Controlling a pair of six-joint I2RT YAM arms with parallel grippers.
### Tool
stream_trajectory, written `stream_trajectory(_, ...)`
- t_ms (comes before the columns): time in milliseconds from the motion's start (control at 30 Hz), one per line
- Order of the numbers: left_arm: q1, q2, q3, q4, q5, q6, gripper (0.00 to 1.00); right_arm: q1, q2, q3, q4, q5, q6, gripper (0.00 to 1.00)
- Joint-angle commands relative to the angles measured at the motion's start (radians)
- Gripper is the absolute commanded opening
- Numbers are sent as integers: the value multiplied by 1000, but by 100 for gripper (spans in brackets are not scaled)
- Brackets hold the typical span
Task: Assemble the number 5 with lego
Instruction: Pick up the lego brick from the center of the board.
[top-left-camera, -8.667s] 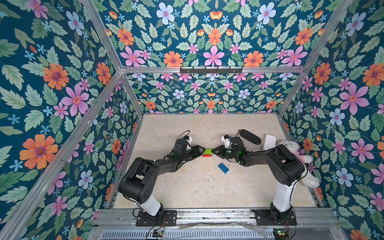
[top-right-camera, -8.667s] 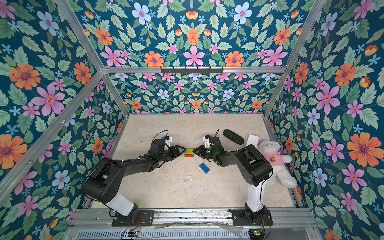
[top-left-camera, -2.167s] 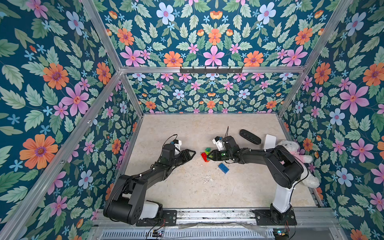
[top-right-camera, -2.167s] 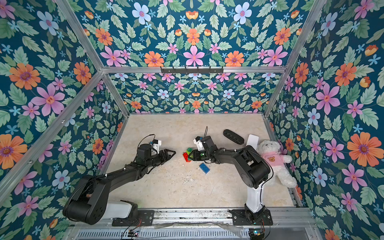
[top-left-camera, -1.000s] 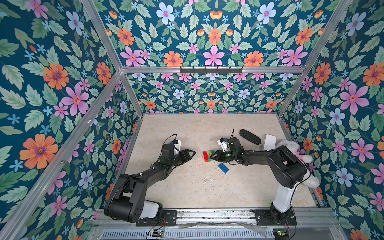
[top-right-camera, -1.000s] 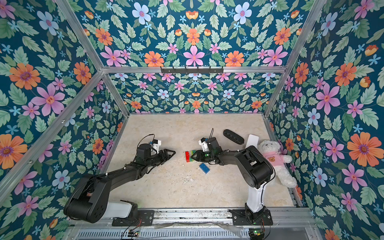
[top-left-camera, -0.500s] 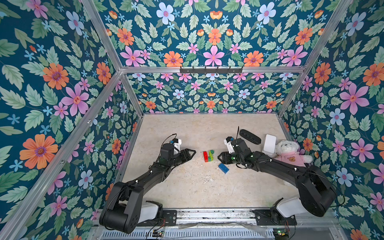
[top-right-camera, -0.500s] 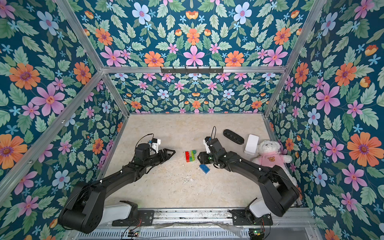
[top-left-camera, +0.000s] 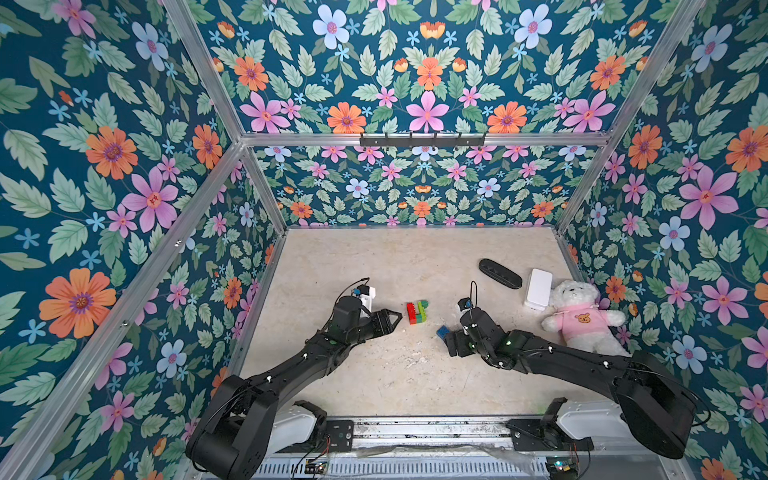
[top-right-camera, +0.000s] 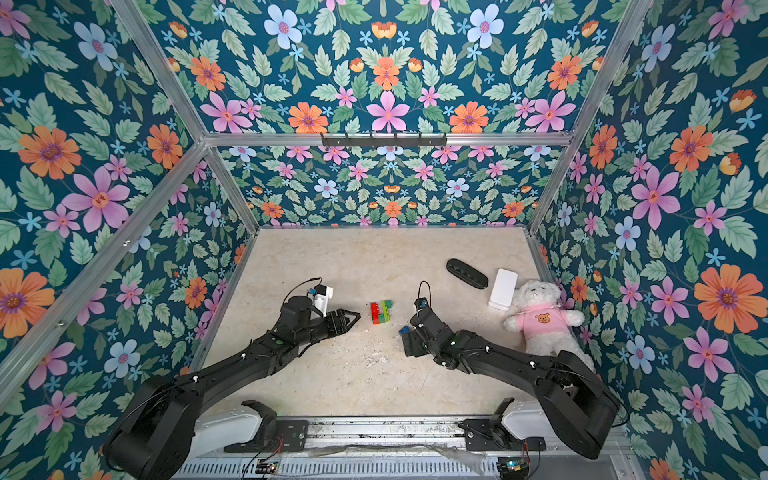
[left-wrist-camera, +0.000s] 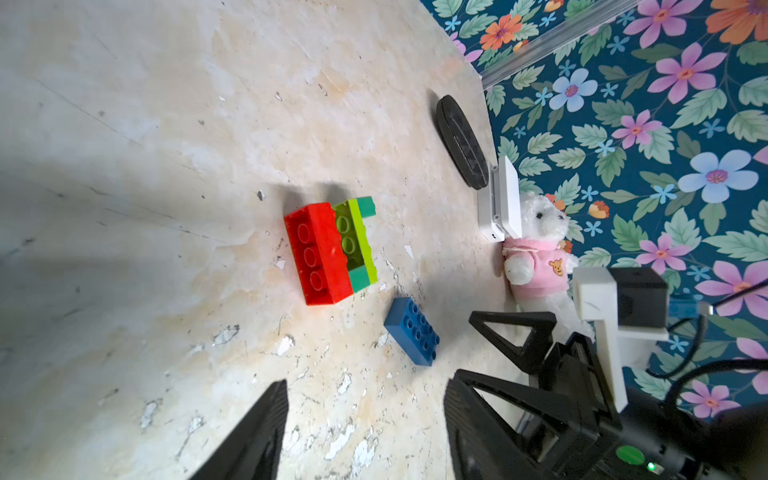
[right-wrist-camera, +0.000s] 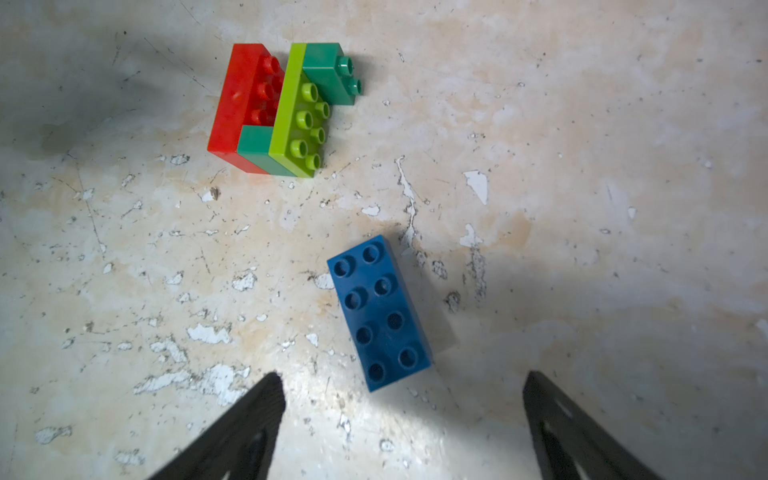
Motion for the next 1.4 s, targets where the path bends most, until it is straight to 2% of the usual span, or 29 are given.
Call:
stream_trajectory(0,-22,6,-10,21,-46,-10,63,1,30,16,31,43,-16,99)
stream_trajectory(100,-28,11,-21,38,-52,-20,63,-2,25,15,80,40,-11,97)
stream_trajectory(233,-32,4,-30,39,-61,-22,63,-2,81,80,41,6,-77,69)
stream_trajectory(267,-33,3,-32,36,-63,-22,63,-2,108,102,15,-3,-89,68)
stream_trajectory(367,-32,-5,-36,28,-70,-20,63,2,177,138,-23,0,-114,71)
stream_trajectory(567,-33,-5,-42,28,-75,-21,63,4,224,160,-22,17,-142,80)
stream_trajectory(700,-33,-4,-39,25,-73,-17,63,6,257,169,-29,-2,-152,78)
stream_trajectory(800,-33,-3,-35,23,-73,-16,63,7,280,168,-29,-17,-151,73)
stream_trajectory(1033,-32,12,-34,31,-69,-15,63,12,269,153,-28,6,-139,73)
stream_trajectory(1267,-33,29,-39,58,-59,-29,63,12,354,223,-44,8,-155,59)
stream_trajectory(1367,-33,12,-44,49,-62,-27,63,12,381,240,-55,4,-157,47)
